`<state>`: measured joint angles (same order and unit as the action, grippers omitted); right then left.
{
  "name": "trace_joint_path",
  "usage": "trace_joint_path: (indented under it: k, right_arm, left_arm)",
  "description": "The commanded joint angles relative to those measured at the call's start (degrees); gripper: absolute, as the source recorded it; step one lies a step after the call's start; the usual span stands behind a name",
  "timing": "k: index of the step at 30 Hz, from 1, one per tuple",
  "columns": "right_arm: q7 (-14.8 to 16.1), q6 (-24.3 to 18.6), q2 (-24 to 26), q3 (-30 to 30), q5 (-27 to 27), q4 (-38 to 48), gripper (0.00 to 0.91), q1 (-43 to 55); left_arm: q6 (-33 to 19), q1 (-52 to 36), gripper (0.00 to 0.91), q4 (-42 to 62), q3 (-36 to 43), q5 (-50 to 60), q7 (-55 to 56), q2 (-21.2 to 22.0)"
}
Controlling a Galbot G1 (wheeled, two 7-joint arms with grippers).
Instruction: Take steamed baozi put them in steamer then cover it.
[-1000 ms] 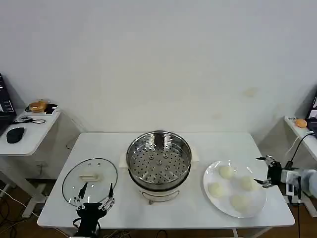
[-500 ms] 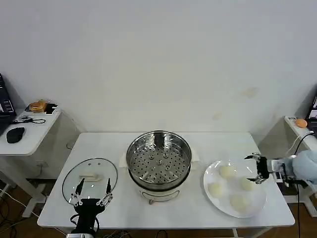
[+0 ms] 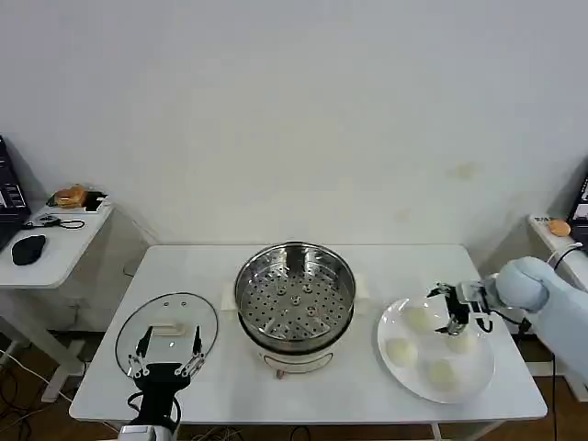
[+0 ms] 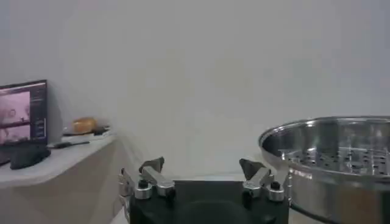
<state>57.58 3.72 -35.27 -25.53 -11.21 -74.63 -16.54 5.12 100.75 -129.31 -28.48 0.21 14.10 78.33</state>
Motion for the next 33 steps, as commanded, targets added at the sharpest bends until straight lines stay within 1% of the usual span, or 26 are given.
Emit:
trace_joint_path:
  k: [1, 8, 15, 18, 21, 22, 23, 26, 29, 33]
  right_arm:
    - [0.88, 0.08, -5.61, -7.02, -2.01, 7.01, 0.907, 5.97]
    - [0.70, 0.23, -8.17, -7.41, -3.94, 9.61, 0.907, 6.07]
    - [0.80, 0.43, -8.59, -7.49, -5.17, 10.59, 0.907, 5.70]
    - [0.80, 0.67, -8.80, -7.45, -5.53, 11.04, 0.877, 5.68]
    - [0.92, 0.78, -8.75, -7.63, -5.53, 10.92, 0.806, 5.71]
    - [0.92, 0.93, -8.77, -7.65, -5.55, 10.92, 0.796, 5.73]
    - [0.91, 1.05, -8.79, -7.67, -5.61, 10.99, 0.725, 5.74]
    - [1.04, 1.05, -8.68, -7.64, -5.64, 11.09, 0.655, 5.73]
    - [1.45, 0.97, -8.15, -7.67, -5.51, 10.53, 0.635, 5.62]
    - [2.12, 0.84, -6.79, -7.65, -5.07, 9.01, 0.635, 5.61]
  left_arm:
    - [0.03, -0.16, 0.907, 0.08, -0.06, 0.01, 0.00, 0.00]
    - [0.02, -0.38, 0.907, 0.41, -0.35, -0.23, -0.01, 0.04]
    - [0.03, -0.50, 0.907, 0.74, -0.61, -0.43, 0.03, 0.06]
    - [0.04, -0.64, 0.907, 0.90, -0.73, -0.56, 0.04, 0.08]
    - [0.05, -0.70, 0.907, 1.05, -0.72, -0.62, 0.06, 0.10]
    - [0.05, -0.71, 0.907, 1.10, -0.71, -0.62, 0.06, 0.09]
    - [0.05, -0.73, 0.907, 1.13, -0.71, -0.62, 0.08, 0.10]
    - [0.03, -0.78, 0.907, 1.14, -0.74, -0.67, 0.16, 0.12]
    - [0.01, -0.78, 0.907, 1.16, -0.77, -0.67, 0.24, 0.14]
    - [0.02, -0.64, 0.907, 0.96, -0.86, -0.72, 0.25, 0.11]
